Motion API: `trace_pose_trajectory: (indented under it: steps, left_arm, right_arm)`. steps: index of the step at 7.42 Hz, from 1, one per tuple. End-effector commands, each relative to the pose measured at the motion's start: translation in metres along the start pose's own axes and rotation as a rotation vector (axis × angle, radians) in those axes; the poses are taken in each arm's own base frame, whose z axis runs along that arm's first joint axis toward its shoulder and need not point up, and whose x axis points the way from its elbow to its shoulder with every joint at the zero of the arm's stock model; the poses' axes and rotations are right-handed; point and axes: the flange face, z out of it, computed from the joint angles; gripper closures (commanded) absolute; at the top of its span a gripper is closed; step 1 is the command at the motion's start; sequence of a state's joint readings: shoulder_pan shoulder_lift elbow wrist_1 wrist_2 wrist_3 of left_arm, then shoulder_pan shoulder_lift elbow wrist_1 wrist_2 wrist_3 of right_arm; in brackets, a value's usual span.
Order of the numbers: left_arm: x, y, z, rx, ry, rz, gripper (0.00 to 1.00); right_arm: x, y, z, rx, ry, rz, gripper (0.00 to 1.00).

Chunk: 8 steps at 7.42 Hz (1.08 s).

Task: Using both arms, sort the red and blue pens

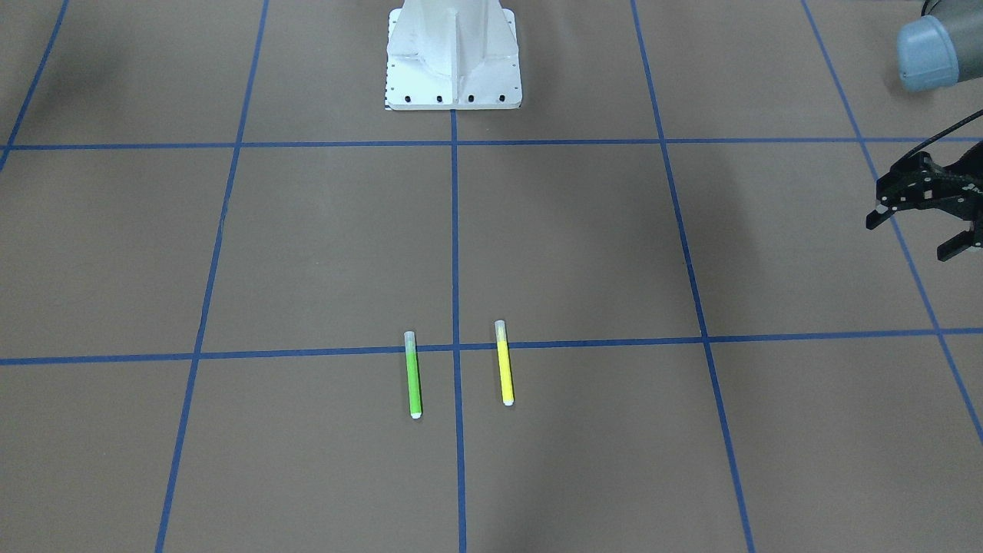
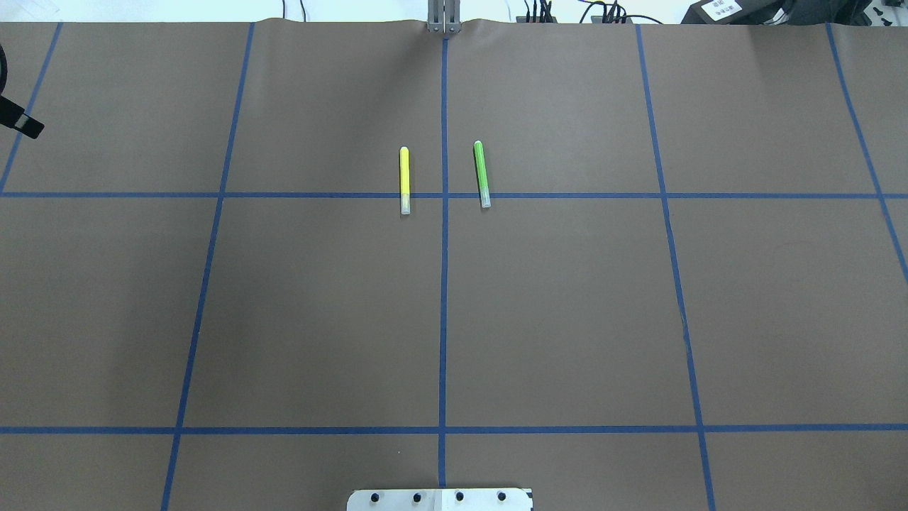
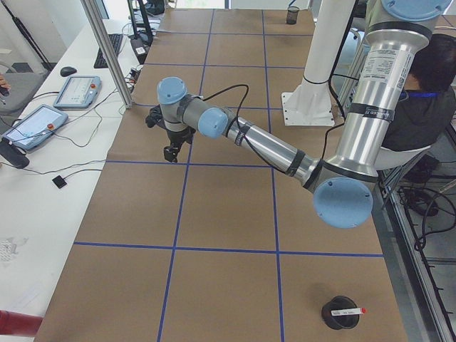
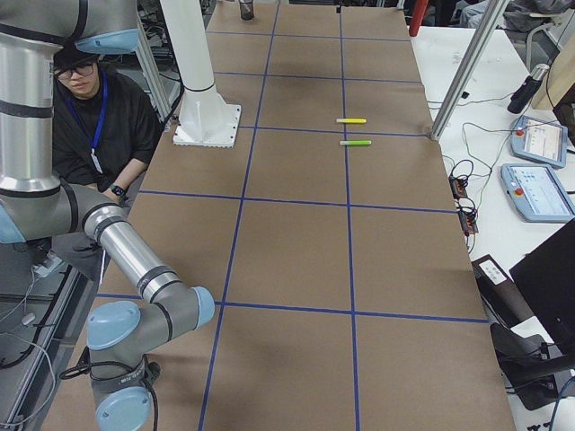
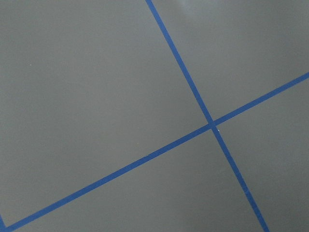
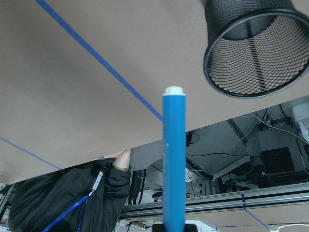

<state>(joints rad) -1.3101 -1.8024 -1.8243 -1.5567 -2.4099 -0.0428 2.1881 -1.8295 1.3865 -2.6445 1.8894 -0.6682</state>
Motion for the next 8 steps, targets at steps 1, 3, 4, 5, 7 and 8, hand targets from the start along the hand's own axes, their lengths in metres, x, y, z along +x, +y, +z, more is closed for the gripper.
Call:
trace_pose_trajectory:
  steps: [1,3,4,5,7,8]
  left_arm:
    - [0.004,0.0,-0.004,0.007,-0.001,0.008,0.0]
    - [0.007,0.0,-0.007,0.013,-0.002,0.013,0.0]
    - [0.007,0.0,-0.008,0.014,-0.003,0.014,0.0]
    - [0.005,0.006,-0.006,0.009,-0.003,0.008,0.0]
    - [0.011,0.009,-0.011,0.019,-0.003,0.018,0.0]
    - [0.012,0.009,-0.013,0.022,-0.001,0.022,0.0]
  right_arm:
    - [0.013,-0.008,0.012,-0.035,-0.012,0.009,1.0]
    - [0.02,-0.008,0.019,-0.06,-0.01,0.018,1.0]
    - [0.02,-0.008,0.019,-0.061,-0.011,0.023,1.0]
    - [0.021,-0.008,0.02,-0.063,-0.012,0.027,1.0]
    - [0.022,-0.013,0.017,-0.059,-0.011,0.027,1.0]
    - [0.027,-0.018,0.019,-0.06,-0.011,0.038,1.0]
